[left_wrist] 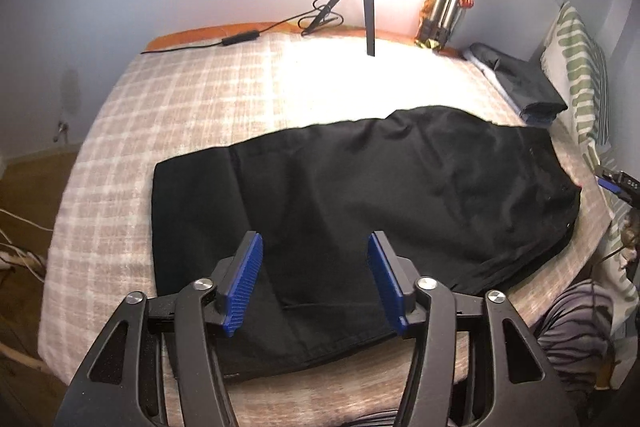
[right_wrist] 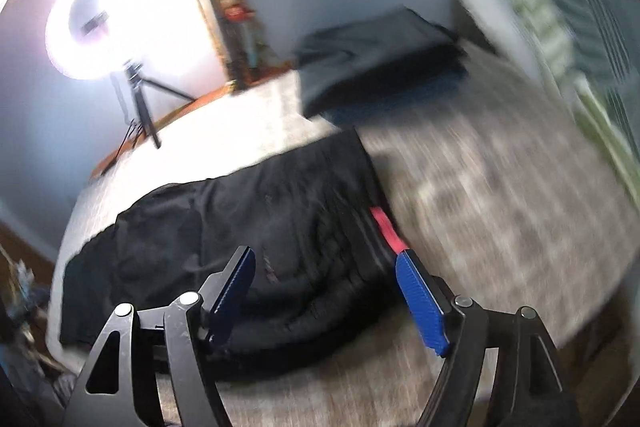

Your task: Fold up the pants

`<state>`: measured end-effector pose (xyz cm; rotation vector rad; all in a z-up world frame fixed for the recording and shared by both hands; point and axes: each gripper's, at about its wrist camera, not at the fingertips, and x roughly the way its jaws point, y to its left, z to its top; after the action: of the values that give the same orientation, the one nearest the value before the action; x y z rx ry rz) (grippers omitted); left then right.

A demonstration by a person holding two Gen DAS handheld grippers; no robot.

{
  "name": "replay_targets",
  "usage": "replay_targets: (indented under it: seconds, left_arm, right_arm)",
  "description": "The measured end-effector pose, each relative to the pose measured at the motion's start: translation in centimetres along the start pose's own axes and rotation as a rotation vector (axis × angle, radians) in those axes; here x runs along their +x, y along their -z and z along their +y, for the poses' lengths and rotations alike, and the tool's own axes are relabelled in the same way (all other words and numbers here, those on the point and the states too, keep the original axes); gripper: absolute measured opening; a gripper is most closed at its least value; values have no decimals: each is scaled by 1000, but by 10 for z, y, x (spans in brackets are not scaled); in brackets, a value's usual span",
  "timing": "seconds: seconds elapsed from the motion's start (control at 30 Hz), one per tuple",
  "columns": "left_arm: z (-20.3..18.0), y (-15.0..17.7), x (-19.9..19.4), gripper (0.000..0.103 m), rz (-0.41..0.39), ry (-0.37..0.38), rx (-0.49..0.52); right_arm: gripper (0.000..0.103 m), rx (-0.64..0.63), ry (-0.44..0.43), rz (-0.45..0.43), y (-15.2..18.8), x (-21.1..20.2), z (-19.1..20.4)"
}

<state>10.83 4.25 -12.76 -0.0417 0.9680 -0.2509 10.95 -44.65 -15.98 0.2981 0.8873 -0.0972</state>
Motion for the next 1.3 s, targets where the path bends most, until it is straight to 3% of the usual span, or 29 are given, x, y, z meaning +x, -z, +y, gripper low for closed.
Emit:
replay_targets:
  seconds: [0.13, 0.43, 0.63, 0.87, 1.07, 1.3]
  left_arm:
    - [17, -1, -7, 63, -16, -19, -61]
    - [119, 32, -24, 62, 10, -20, -402]
    - [141, 66, -12, 60, 66, 60, -538]
    - [131, 90, -6, 60, 94, 107, -573]
    - [131, 96, 0, 60, 106, 133, -602]
    - [130, 88, 7, 60, 110, 167, -614]
  right_arm:
    - [76, -164, -35, 20, -25, 10, 35]
    - [76, -453, -257, 67, -34, 18, 147]
    - [76, -617, -377, 132, 2, 28, 220]
    - [73, -943, -504, 216, 74, 28, 312]
    - [70, -1219, -530, 277, 141, 40, 364]
    - [68, -1311, -522, 338, 177, 68, 386]
